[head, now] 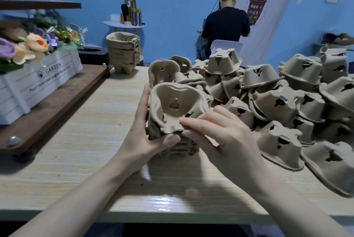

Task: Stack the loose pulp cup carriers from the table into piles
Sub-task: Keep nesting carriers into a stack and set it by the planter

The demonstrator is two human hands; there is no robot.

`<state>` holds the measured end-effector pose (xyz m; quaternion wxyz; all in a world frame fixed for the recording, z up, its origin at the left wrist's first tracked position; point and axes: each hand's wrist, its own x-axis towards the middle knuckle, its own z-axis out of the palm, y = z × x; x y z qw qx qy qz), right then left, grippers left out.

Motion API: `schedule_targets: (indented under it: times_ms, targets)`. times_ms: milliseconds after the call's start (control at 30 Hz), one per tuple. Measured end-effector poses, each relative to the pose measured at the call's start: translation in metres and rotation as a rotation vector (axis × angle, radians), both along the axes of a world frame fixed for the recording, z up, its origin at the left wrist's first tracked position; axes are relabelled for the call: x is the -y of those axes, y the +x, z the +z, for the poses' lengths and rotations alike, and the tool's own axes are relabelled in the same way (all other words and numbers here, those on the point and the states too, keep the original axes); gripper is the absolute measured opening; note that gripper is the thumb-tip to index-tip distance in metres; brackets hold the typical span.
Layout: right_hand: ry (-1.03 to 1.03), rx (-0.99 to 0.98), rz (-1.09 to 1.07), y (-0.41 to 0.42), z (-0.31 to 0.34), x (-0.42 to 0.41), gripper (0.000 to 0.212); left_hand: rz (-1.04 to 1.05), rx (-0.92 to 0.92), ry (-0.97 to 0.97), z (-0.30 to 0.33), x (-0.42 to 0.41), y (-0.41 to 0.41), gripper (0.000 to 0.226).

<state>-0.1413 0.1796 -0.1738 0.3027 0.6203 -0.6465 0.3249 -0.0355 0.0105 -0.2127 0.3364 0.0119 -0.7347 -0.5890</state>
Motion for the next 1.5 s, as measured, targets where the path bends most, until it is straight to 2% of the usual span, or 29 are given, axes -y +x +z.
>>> schedule_targets:
  times_ms: [167, 300, 467, 567, 633, 700, 800, 900, 1000, 1200, 1300, 1500]
  targets:
    - [0.035, 0.046, -0.011, 0.003, 0.002, 0.002, 0.027, -0.002, 0.025, -0.035, -0.003, 0.004, 0.0, 0.123]
    - [0.07, 0.103, -0.004, 0.001, 0.001, -0.002, 0.028, 0.028, 0.024, -0.08, -0.005, 0.004, 0.002, 0.113]
    - [0.05, 0.238, -0.037, -0.016, 0.002, -0.035, 0.027, 0.062, 0.044, -0.101, -0.003, 0.003, 0.004, 0.105]
    - [0.026, 0.354, -0.172, -0.038, 0.006, -0.069, 0.029, 0.068, 0.044, -0.098, -0.001, 0.002, 0.004, 0.106]
    - [0.057, 0.415, -0.349, -0.053, 0.008, -0.093, 0.029, 0.071, 0.039, -0.102, -0.001, 0.001, 0.005, 0.107]
    - [0.157, 0.482, -0.561, -0.068, 0.01, -0.114, 0.032, 0.073, 0.039, -0.105, 0.001, 0.001, 0.006, 0.107]
    - [0.374, 0.581, -0.73, -0.082, 0.011, -0.131, 0.055, 0.076, 0.034, -0.104, 0.001, -0.001, 0.006, 0.106]
    - [0.442, 0.615, -0.738, -0.09, 0.012, -0.137, 0.07, 0.095, 0.041, -0.118, 0.002, -0.006, 0.003, 0.096]
    - [0.486, 0.624, -0.768, -0.095, 0.016, -0.136, 0.059, 0.092, 0.074, -0.165, 0.003, -0.01, 0.001, 0.09]
    - [0.491, 0.624, -0.689, -0.089, 0.015, -0.127, 0.056, 0.042, 0.095, -0.252, 0.009, -0.025, -0.017, 0.085]
    - [0.381, 0.574, -0.637, -0.085, 0.012, -0.123, 0.063, 0.029, 0.068, -0.258, 0.012, -0.031, -0.031, 0.08]
    - [0.137, 0.62, -0.522, -0.074, 0.004, -0.113, 0.089, 0.038, 0.055, -0.25, 0.006, -0.04, -0.048, 0.075]
